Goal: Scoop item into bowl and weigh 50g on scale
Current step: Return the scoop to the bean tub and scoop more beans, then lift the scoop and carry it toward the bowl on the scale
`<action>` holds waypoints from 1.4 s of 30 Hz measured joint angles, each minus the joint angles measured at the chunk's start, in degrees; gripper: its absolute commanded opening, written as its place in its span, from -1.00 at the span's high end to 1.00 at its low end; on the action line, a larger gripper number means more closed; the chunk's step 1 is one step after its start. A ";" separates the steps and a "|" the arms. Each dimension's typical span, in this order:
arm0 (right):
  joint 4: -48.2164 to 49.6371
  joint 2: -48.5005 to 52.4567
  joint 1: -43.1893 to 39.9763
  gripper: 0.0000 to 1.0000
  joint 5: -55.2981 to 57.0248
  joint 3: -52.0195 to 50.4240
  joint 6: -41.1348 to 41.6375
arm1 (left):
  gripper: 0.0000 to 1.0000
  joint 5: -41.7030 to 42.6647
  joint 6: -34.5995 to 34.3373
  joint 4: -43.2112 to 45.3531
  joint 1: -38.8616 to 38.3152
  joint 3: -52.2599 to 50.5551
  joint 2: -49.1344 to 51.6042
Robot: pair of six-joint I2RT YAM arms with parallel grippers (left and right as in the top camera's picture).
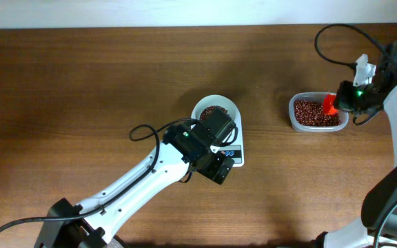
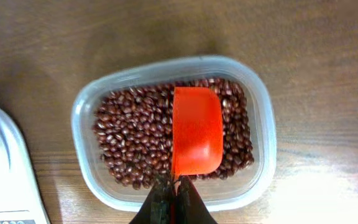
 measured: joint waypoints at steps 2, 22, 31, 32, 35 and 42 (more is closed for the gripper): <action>0.13 0.74 0.00 0.92 0.55 -1.40 0.96 | -0.98 0.00 0.00 -0.02 0.00 0.00 0.00; 2.97 3.65 -5.14 0.92 -18.16 -4.55 8.46 | -0.98 0.00 0.00 -0.02 0.00 0.00 0.00; 2.43 3.72 -12.28 0.92 -28.72 -4.55 8.92 | -0.98 0.00 0.02 -0.02 0.00 0.00 0.00; 2.38 3.72 -12.33 0.92 -28.98 -4.55 8.96 | -0.98 0.00 0.02 -0.02 0.00 0.00 0.00; 2.29 3.72 -12.31 0.92 -29.31 -4.55 8.96 | -0.98 0.00 0.00 -0.02 0.00 0.00 0.00; 2.29 3.72 -12.31 0.92 -29.70 -4.55 8.94 | -0.98 0.00 0.02 -0.02 0.00 0.00 0.00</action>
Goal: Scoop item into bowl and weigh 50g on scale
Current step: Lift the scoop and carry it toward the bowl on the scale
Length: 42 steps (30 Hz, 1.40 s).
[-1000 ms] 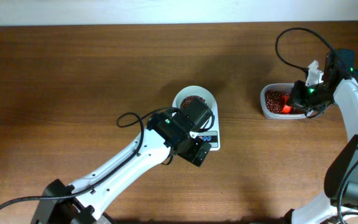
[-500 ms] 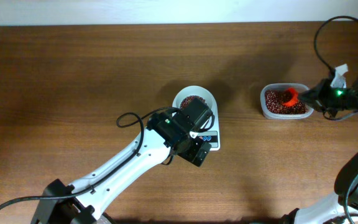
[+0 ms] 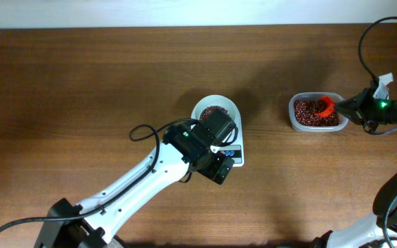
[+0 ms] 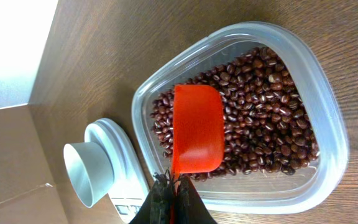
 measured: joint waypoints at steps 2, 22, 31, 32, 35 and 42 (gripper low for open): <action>0.20 0.00 -0.02 0.92 -1.97 0.00 0.02 | -0.98 0.00 0.00 0.00 0.00 0.00 0.00; 0.31 0.00 0.00 0.92 -6.93 0.00 -0.26 | -0.98 0.00 -0.02 0.00 0.00 0.00 0.00; 0.90 0.00 0.90 0.92 -12.04 -0.02 -0.24 | -0.98 0.00 0.00 0.00 0.00 0.00 0.00; 0.90 0.00 1.33 0.92 -12.07 -0.02 -0.24 | -0.98 0.00 0.00 0.00 0.00 0.00 0.00; 0.85 0.00 1.62 0.92 -12.24 -0.02 -0.24 | -0.98 0.00 0.00 0.00 0.00 0.00 0.00; 0.87 0.00 3.04 0.92 -13.35 -0.02 -0.22 | -0.98 0.00 0.00 0.00 0.00 0.00 0.00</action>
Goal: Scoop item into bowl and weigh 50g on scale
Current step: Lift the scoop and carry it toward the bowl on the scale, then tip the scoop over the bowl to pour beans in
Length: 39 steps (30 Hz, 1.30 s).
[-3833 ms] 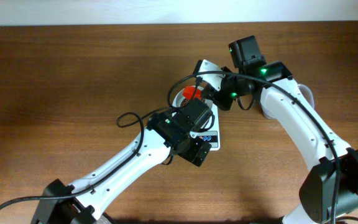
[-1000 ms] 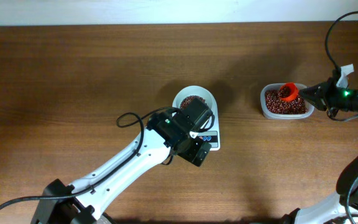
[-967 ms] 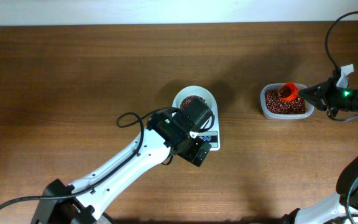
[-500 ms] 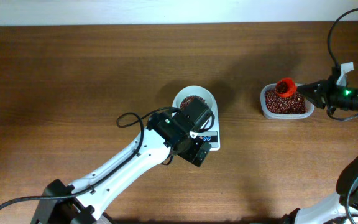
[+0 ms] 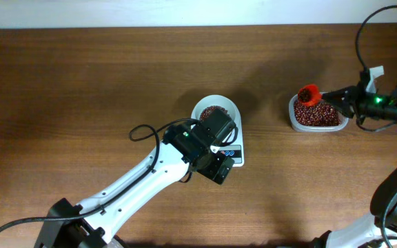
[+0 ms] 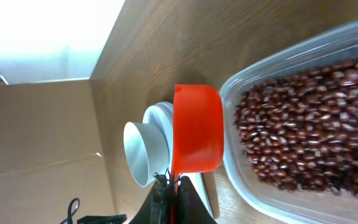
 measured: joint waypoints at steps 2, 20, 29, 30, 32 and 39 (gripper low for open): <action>0.24 0.00 1.79 0.92 -0.02 0.00 0.00 | -0.98 0.00 0.00 0.00 0.00 0.00 0.00; 12.72 0.00 28.24 0.92 -5.22 -0.09 8.37 | -0.98 0.00 0.00 0.00 0.00 0.00 0.00; 17.84 0.00 34.95 0.92 -2.40 -0.11 8.07 | -0.98 0.00 0.00 0.00 0.00 0.00 0.00; 17.84 0.00 34.95 0.92 -1.73 -0.11 7.89 | -0.98 0.00 0.00 0.00 0.00 0.00 0.00; 16.70 -0.02 34.95 0.92 -0.02 -0.09 7.04 | -0.98 0.00 0.00 0.00 0.00 0.00 0.00; 13.20 -4.52 35.01 0.92 9.20 -0.09 1.31 | -0.98 0.00 0.00 0.00 0.00 0.00 0.00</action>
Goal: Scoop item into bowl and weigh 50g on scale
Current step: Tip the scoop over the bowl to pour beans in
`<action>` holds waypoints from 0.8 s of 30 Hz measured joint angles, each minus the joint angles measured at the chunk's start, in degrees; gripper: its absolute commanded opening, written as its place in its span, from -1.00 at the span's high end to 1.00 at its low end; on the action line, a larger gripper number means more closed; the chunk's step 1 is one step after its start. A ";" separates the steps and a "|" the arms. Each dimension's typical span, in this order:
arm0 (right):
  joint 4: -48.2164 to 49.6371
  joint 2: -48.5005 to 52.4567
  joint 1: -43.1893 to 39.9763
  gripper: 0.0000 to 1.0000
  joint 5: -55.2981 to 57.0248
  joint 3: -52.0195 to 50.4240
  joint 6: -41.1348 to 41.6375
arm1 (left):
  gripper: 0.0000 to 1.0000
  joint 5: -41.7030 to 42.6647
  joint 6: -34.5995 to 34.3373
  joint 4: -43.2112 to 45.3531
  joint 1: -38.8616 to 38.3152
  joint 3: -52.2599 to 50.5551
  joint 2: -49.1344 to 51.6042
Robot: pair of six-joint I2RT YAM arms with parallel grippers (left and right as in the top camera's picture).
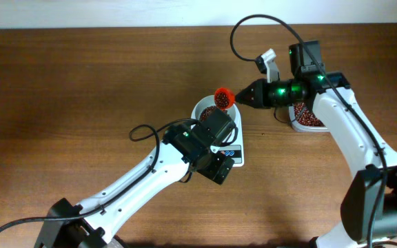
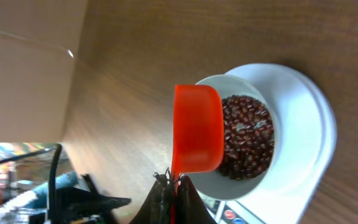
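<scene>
My right gripper (image 2: 174, 184) is shut on the handle of the orange scoop (image 2: 196, 129), which is held over the rim of the white bowl (image 2: 253, 87). In the overhead view the orange scoop (image 1: 223, 96) sits at the bowl's far right edge. The bowl holds red beans (image 2: 246, 143) and stands on the white scale (image 2: 309, 124). The clear bean container (image 1: 307, 121) lies to the right, partly under the right arm. My left gripper (image 1: 220, 169) rests beside the scale's display; its fingers are hidden under the wrist.
The left arm (image 1: 136, 186) reaches diagonally from the lower left up to the scale (image 1: 234, 153). A black cable (image 1: 260, 27) loops above the right arm. A pale wall runs along the far table edge (image 1: 116, 27).
My right gripper has moved left with the scoop, from the left rim of the bean container to over the bowl on the scale. The left arm has not moved.
The scoop first lay in the container's beans, held by my right gripper. It then tilted in the beans, then stood raised at the container's left rim. Now it is at the bowl on the scale. The left arm stayed by the scale throughout.
</scene>
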 measured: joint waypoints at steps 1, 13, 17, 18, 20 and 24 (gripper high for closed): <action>-0.04 -0.26 0.17 0.92 0.83 0.00 -1.81 | -0.98 0.00 0.00 0.00 0.00 0.00 0.00; -2.78 -0.26 7.87 0.92 19.26 3.48 -19.43 | -0.98 0.00 0.00 0.00 0.00 0.00 0.00; -2.78 -0.26 9.27 0.92 22.95 3.48 -23.71 | -0.98 0.00 0.00 0.00 0.00 0.00 0.00; -2.78 -0.26 9.35 0.92 23.45 3.48 -24.17 | -0.98 0.00 0.00 0.00 0.00 0.00 0.00; -2.80 -0.26 9.35 0.92 23.52 3.50 -24.63 | -0.98 0.00 0.00 0.00 0.00 0.00 0.00; -2.80 -0.26 9.35 0.92 23.50 3.56 -23.58 | -0.98 0.00 0.00 0.00 0.00 -0.02 0.00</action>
